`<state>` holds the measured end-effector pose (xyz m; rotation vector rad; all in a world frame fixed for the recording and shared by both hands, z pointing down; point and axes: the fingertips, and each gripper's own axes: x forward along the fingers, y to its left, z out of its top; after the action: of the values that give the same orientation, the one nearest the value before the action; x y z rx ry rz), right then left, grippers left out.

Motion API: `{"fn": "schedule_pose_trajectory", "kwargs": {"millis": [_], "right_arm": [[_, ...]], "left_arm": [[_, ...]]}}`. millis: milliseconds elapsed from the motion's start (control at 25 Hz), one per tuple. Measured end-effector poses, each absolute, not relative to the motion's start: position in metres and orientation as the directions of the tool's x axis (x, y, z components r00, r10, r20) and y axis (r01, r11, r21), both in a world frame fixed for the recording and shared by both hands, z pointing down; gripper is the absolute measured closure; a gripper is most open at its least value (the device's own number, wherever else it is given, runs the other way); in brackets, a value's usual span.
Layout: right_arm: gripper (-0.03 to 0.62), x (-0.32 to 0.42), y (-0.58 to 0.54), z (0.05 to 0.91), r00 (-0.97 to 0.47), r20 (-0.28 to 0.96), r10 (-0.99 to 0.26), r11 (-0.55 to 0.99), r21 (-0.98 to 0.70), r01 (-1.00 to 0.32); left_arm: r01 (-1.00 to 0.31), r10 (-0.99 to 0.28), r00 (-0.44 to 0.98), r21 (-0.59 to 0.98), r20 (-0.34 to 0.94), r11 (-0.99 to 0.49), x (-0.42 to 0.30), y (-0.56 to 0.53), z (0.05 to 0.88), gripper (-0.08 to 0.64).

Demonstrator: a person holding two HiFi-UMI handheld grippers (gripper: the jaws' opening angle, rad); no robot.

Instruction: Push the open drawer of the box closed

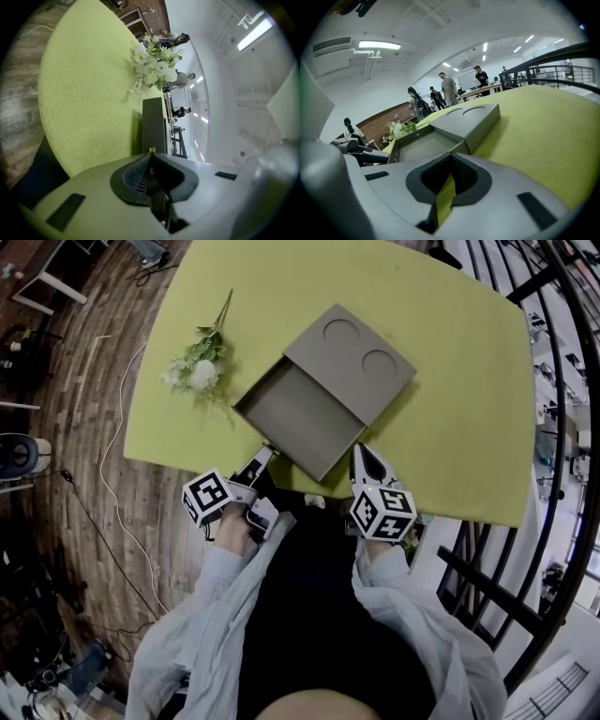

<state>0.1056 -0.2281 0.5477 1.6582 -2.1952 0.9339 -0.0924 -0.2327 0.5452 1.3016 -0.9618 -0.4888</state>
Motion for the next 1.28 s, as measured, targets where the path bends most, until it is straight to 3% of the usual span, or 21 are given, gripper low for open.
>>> {"fn": "schedule_pose_trajectory", "kwargs": {"millis": [1280], "right_arm": [[0.586,0.131,-0.25,0.551,-0.269,0.544,-0.795,0.069,-0.358,-0.931]], "left_arm": [[-0.239,-0.716,0.603,0.936,0.352,0.258,-0.064,-0.274,0.552,0.526]]}}
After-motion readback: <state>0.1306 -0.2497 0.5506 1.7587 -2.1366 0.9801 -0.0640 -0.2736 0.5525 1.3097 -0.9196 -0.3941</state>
